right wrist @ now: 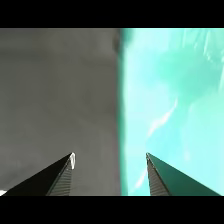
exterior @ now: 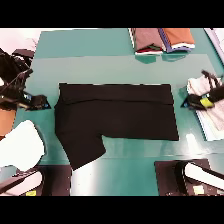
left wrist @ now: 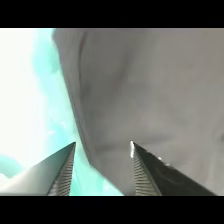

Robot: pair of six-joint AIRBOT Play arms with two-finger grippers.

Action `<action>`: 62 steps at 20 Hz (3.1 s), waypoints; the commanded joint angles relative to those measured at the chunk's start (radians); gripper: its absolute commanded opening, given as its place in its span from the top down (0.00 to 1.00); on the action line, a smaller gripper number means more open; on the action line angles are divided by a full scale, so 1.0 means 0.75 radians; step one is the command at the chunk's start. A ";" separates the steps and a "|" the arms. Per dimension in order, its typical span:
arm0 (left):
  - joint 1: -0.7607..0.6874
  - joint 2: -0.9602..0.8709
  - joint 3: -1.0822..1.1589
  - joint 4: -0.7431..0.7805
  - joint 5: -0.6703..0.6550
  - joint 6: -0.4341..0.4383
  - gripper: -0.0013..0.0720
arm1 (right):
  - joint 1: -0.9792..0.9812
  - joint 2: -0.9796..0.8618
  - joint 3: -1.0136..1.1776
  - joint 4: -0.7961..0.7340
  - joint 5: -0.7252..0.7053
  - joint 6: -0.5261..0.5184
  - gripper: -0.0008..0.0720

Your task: Fold the shirts.

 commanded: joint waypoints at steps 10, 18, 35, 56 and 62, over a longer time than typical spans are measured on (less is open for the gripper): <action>0.005 0.229 -0.280 -0.044 0.035 -0.036 0.40 | -0.243 0.200 -0.643 0.134 -0.041 -0.079 0.38; 0.005 0.235 -0.283 -0.031 -0.024 -0.037 0.40 | 0.110 0.200 -0.575 0.128 -0.171 -0.076 0.96; 0.004 0.388 -0.864 -0.307 0.133 -0.139 0.40 | 0.290 0.200 -0.354 0.073 -0.147 -0.031 0.96; -0.089 0.853 -0.641 -0.341 -0.237 -0.244 0.96 | 0.149 0.627 -0.299 -0.172 0.201 -0.030 0.96; -0.089 0.665 -0.454 -0.305 0.042 -0.154 0.96 | 0.246 0.459 -0.210 -0.171 0.097 0.023 0.97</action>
